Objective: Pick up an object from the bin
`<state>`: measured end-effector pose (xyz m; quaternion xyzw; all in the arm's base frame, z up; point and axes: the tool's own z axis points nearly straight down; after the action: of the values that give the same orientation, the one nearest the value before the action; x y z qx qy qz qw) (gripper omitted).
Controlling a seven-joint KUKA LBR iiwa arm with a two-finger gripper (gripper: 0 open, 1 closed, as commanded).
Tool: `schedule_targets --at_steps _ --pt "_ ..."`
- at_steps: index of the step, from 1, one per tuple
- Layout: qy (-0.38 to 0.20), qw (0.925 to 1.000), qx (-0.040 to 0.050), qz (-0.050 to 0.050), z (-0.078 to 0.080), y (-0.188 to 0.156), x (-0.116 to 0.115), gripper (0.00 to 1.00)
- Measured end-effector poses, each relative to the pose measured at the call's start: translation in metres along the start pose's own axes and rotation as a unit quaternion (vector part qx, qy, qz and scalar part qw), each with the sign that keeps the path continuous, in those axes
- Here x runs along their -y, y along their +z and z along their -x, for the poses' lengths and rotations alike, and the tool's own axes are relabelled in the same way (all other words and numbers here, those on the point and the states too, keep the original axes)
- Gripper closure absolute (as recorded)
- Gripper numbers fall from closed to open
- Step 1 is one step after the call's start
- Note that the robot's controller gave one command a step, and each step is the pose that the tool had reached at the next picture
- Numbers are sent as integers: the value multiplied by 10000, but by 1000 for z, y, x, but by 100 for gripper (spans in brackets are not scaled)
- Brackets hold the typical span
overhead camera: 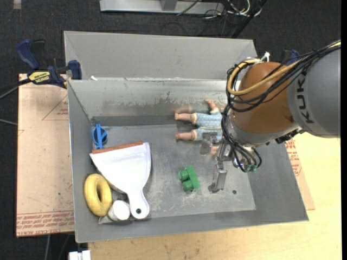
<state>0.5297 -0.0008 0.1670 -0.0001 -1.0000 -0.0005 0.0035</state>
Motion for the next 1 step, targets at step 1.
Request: schedule_targets --at_steps 1 --pt "1 10000 39 0 2 -4 0 0"
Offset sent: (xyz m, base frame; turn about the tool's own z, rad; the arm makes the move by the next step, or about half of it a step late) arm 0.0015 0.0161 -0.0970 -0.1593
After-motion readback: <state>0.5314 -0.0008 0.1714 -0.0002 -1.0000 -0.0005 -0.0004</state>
